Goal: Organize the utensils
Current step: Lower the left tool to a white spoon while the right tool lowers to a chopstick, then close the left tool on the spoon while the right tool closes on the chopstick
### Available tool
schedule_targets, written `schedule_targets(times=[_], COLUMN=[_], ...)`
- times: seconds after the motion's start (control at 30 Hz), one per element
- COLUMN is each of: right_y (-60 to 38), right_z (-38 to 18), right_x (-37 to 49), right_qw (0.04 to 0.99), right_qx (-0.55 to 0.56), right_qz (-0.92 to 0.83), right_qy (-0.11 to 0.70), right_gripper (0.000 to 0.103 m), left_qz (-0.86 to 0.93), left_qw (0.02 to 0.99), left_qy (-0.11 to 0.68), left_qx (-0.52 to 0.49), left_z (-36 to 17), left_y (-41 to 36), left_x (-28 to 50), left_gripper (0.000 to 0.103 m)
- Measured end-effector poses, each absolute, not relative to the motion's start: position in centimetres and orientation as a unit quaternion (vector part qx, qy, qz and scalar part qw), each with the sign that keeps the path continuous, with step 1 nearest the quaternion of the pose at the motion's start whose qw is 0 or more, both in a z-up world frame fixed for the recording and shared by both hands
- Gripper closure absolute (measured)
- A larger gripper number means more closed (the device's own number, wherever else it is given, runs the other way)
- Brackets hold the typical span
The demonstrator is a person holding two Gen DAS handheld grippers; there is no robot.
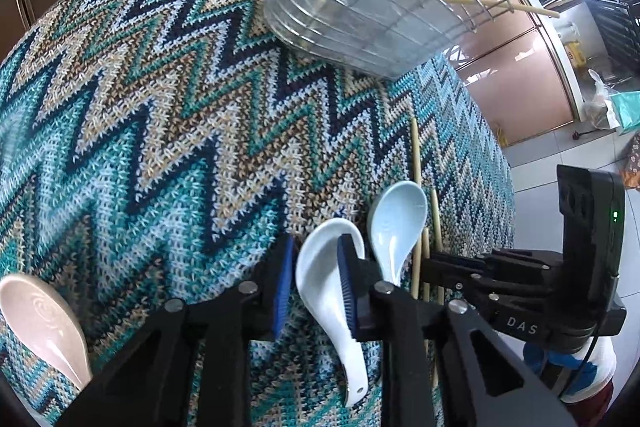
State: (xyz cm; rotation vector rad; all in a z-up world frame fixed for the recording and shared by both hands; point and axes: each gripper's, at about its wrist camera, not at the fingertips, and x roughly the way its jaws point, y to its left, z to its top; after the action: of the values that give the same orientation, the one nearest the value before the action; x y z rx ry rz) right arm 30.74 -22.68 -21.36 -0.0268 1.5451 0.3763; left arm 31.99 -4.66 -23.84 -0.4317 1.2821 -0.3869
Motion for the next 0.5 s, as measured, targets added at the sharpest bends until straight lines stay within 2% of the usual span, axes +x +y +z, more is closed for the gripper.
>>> schedule_targets(times=[0.13,0.5], right_y=[-22.6,-22.8], right_z=[-21.4,-20.8], right_x=[30.8,29.2], right_qw=[0.700,0.713], right_qx=[-0.017,-0.009], right_qz=[0.169,0.164], right_qy=[0.694,0.681], right_gripper=[0.093,0.094], left_qz=[-0.177,-0.178], left_qw=[0.768,0.798], left_qy=[0.587,0.555], left_qx=[-0.185,-0.152], left_z=[-24.0,-22.5], left_y=[-4.5,-4.6], left_x=[32.2,31.2], left_gripper=[0.094,0.099])
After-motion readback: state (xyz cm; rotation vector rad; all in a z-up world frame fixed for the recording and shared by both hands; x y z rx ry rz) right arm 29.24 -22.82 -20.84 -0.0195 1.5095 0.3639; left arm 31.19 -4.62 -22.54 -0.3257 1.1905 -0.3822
